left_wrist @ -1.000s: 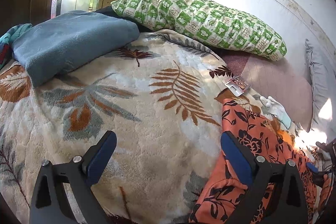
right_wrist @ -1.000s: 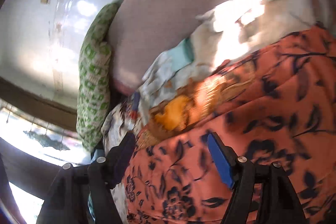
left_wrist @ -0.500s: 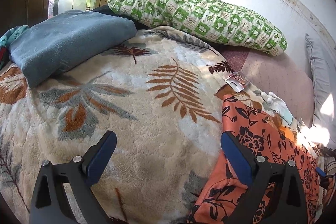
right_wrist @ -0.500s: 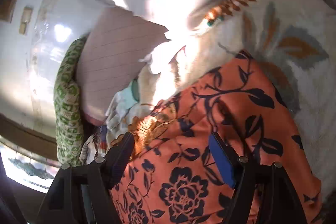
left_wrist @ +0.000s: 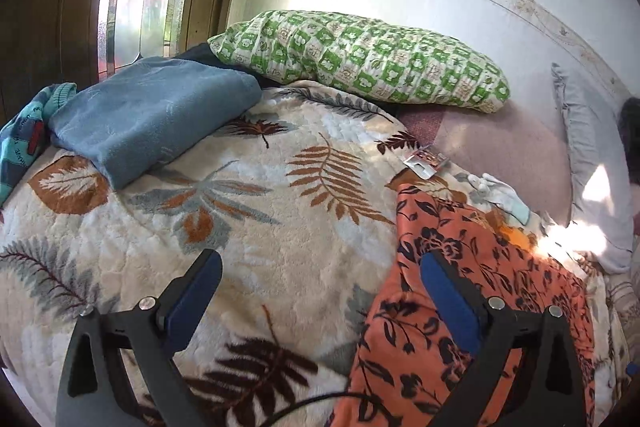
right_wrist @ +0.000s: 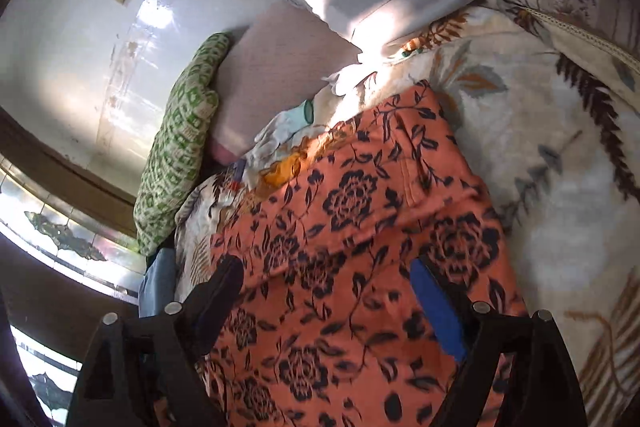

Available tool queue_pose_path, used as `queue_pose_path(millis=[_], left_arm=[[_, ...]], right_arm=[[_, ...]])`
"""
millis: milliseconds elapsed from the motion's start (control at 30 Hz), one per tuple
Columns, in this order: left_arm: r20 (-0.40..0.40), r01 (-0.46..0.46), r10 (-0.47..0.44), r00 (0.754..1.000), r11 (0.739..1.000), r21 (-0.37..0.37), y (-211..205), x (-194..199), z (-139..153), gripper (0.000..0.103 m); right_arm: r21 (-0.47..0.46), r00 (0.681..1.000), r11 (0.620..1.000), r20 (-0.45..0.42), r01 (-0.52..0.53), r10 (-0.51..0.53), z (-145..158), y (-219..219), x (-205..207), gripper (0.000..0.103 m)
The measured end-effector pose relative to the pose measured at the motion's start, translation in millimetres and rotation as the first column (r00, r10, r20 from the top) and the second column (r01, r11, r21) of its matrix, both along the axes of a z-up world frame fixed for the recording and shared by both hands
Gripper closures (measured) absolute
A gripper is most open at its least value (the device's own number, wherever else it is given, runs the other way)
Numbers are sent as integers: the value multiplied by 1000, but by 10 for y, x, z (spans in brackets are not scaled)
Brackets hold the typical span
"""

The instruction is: Fold small clothes

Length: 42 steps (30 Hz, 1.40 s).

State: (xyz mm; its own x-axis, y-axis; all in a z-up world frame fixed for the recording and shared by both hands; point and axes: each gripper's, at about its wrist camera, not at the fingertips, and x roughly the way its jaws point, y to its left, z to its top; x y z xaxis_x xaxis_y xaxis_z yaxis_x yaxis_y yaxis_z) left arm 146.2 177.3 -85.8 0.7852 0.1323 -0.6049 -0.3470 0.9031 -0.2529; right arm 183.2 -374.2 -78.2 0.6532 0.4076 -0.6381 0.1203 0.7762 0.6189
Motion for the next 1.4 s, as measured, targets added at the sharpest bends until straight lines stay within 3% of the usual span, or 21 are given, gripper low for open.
queue_pose_path(millis=[200, 300, 400, 500, 633, 733, 833, 967, 1067, 1167, 1233, 1400], left_arm=[[-32, 98, -98, 995, 995, -22, 9, -767, 303, 3], [-26, 98, -98, 995, 995, -15, -1, -1178, 401, 3], [-19, 67, -67, 998, 998, -3, -10, -1537, 527, 3], [85, -4, 1, 996, 1000, 25, 20, -1939, 846, 3], [244, -57, 43, 969, 997, 50, 64, -2333, 1388, 3], [350, -41, 24, 937, 998, 41, 45, -2519, 1719, 3], [368, 25, -35, 929, 999, 31, -8, -2566, 1849, 3], [325, 107, -100, 940, 994, -4, -63, -2541, 1753, 3], [246, 124, -100, 964, 989, -83, -55, -2473, 1492, 3], [139, 127, -102, 985, 974, -185, -38, -2365, 1097, 3], [55, 121, -111, 992, 964, -237, -35, -2284, 817, 3], [-102, 132, -167, 981, 949, -285, -82, -2079, 208, 3]], right_arm=[[-58, 999, 998, 22, 28, -27, -22, -169, -1208, 15], [-79, 994, 995, 99, 57, -50, 119, -241, -1737, 15], [-163, 986, 983, 152, 87, -62, 230, -283, -2055, 15], [-232, 960, 961, 266, 149, -84, 483, -346, -2348, 15], [-329, 896, 910, 434, 253, -92, 943, -331, -2642, 15], [-338, 846, 891, 526, 303, -88, 1185, -262, -2780, 15], [-319, 824, 898, 561, 304, -80, 1274, -175, -2818, 15], [-339, 850, 909, 527, 242, -30, 1242, -61, -2765, 15], [-316, 890, 930, 455, 187, -25, 1108, -78, -2678, 15], [-282, 961, 953, 274, 115, -35, 784, -178, -2478, 15], [-249, 990, 965, 135, 78, -45, 492, -268, -2360, 15], [-121, 999, 992, -20, 22, -25, -116, -515, -2152, 15]])
